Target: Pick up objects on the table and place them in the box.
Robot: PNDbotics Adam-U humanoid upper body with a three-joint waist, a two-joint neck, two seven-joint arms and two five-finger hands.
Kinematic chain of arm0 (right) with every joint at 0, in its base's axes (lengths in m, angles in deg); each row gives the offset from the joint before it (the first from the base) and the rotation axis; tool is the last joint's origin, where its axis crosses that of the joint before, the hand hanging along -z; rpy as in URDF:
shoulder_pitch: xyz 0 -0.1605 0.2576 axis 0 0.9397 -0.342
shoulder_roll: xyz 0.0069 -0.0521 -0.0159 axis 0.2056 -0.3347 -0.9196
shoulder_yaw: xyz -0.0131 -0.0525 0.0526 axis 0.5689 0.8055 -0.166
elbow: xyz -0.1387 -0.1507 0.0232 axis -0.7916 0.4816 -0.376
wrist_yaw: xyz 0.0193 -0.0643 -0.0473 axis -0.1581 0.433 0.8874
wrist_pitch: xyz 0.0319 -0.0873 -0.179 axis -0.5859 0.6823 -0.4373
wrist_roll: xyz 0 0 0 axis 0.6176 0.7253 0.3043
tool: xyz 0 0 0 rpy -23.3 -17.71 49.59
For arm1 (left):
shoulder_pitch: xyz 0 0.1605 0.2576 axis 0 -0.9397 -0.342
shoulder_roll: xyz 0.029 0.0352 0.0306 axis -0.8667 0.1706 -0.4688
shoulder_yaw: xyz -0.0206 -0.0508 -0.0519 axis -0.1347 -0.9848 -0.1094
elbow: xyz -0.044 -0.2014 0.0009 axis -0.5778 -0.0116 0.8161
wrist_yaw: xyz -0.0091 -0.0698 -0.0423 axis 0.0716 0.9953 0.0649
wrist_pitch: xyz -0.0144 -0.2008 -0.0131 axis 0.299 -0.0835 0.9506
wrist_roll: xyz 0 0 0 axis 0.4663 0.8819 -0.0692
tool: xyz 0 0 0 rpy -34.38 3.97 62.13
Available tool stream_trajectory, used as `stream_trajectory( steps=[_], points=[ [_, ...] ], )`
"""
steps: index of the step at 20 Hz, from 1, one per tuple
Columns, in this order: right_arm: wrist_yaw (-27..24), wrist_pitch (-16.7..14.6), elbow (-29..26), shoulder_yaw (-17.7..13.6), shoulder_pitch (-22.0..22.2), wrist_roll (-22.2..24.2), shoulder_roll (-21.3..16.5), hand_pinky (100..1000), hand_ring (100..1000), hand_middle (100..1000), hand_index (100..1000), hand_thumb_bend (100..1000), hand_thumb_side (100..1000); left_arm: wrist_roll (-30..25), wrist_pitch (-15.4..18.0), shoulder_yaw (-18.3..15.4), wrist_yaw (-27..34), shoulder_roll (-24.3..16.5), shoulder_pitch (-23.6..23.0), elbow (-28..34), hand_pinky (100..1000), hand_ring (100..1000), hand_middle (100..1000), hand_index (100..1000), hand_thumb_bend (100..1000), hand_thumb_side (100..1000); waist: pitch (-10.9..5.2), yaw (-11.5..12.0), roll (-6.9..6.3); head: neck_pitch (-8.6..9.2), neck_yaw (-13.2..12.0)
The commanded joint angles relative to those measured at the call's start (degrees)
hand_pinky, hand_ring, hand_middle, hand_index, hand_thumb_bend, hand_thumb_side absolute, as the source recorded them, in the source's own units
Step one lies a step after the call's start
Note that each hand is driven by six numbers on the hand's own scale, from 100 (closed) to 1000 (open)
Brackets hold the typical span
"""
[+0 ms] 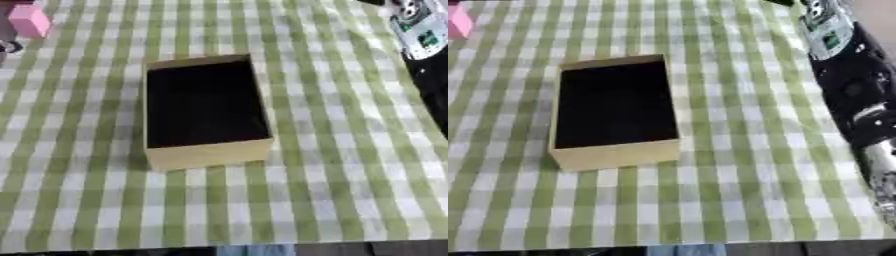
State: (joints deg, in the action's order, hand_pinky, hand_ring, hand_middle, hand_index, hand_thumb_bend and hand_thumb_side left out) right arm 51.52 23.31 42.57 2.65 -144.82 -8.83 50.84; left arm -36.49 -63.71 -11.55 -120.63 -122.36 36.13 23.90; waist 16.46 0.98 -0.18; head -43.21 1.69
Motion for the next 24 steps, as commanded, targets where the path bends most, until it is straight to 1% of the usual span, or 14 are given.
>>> stream_trajectory(
  steps=[1, 6, 12, 15, 18, 19, 20, 24],
  points=[
    [-0.3, -0.3, -1.7, 0.1, -1.0, 0.1, -2.0, 745, 868, 874, 928, 411, 582, 0.5, -0.1, -0.5, 0.5, -2.5, 1.2, 1.2, 833, 833, 829, 886, 655, 162, -1.02, -0.1, -0.01, 0.94, 0.4],
    [-0.2, -0.4, -2.0, 0.1, -1.0, 0.0, -2.2, 745, 868, 874, 927, 414, 582, 0.8, -0.3, -0.6, 0.8, -3.1, 1.1, 1.3, 830, 826, 821, 883, 631, 153, -0.74, -0.3, 0.14, 2.07, 0.8],
    [-0.1, -0.5, -2.8, 0.4, -0.9, 0.0, -2.4, 745, 868, 873, 927, 415, 570, 1.8, -1.1, -0.8, 1.3, -3.7, 0.8, 1.3, 823, 817, 809, 872, 571, 135, -0.18, -0.4, 0.54, 3.37, 0.8],
    [0.2, -0.7, -3.3, 0.6, -0.9, 0.0, -2.5, 746, 868, 873, 928, 419, 579, 2.0, -1.2, -0.8, 1.6, -3.9, 0.7, 1.3, 823, 817, 809, 871, 568, 131, 0.25, -0.4, 0.71, 3.91, 0.8],
    [0.5, -0.8, -3.8, 0.8, -0.9, 0.0, -2.6, 746, 868, 873, 928, 419, 579, 2.3, -1.3, -0.9, 1.9, -4.2, 0.7, 1.4, 822, 816, 809, 871, 564, 131, 0.8, -0.4, 0.81, 4.24, 0.8],
    [0.5, -0.9, -4.0, 0.8, -0.9, 0.0, -2.6, 745, 867, 872, 926, 418, 565, 2.4, -1.3, -0.9, 2.1, -4.2, 0.7, 1.4, 821, 816, 808, 871, 571, 136, 1.0, -0.4, 0.82, 4.33, 0.8],
    [0.5, -1.0, -4.2, 0.8, -0.9, 0.0, -2.6, 745, 865, 871, 926, 419, 577, 2.5, -1.3, -1.0, 2.3, -4.3, 0.8, 1.5, 821, 816, 808, 871, 560, 131, 1.21, -0.4, 0.82, 4.39, 0.7],
    [0.5, -1.5, -5.5, 1.2, -1.0, -0.5, -2.8, 739, 858, 865, 922, 420, 574, 3.1, -1.1, -1.0, 3.0, -4.4, 0.9, 1.9, 820, 815, 807, 871, 556, 135, 2.11, -0.5, 0.76, 4.39, 0.5]
  ],
)
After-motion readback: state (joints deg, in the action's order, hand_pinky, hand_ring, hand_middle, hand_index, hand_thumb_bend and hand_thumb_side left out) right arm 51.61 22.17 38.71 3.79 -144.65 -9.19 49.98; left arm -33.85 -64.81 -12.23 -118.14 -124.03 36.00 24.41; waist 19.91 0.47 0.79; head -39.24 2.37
